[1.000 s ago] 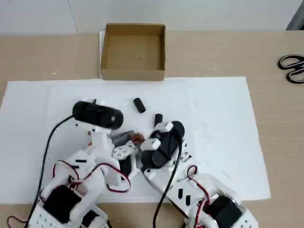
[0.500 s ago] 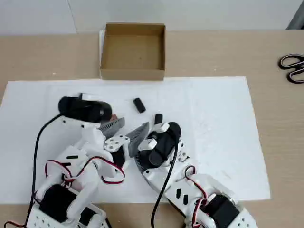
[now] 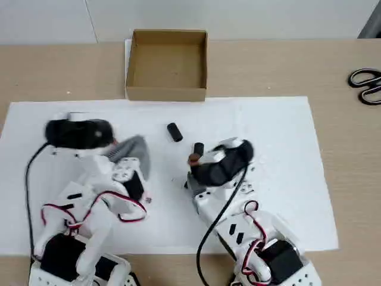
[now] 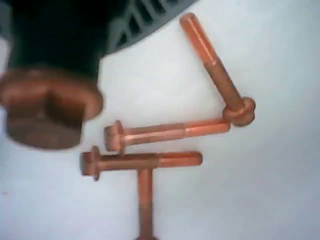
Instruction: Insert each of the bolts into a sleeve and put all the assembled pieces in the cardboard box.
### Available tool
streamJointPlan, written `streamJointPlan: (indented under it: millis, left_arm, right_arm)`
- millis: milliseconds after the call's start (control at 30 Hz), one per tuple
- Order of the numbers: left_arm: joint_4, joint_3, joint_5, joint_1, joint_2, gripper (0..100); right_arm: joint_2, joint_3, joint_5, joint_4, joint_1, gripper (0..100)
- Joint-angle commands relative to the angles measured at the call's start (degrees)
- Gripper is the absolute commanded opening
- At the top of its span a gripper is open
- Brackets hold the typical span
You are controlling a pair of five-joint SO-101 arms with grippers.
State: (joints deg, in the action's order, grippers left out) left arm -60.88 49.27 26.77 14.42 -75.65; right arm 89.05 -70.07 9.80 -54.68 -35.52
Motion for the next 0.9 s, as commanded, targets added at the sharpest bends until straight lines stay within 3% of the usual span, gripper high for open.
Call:
streamJointPlan:
  millis: [0,267,600,867]
  left_arm:
    - [1.2,-0.7,0.1,-6.0,-0.2,1]
    - [-1.4,6.0,0.0,-14.8,-0.2,1]
    - [-9.2,9.2,-2.4,-19.9,-0.2,1]
    - [-13.8,8.9,-2.2,-20.9,-0.5,1]
  right_arm:
    - [-0.4,0.5,2.1,1.2,3.6,0.4]
    - [-9.8,4.2,6.4,1.3,13.1,0.4]
    - [-21.3,14.0,8.4,1.8,13.9,0.4]
    - [-42.2,28.1,7.4,6.3,18.2,0.4]
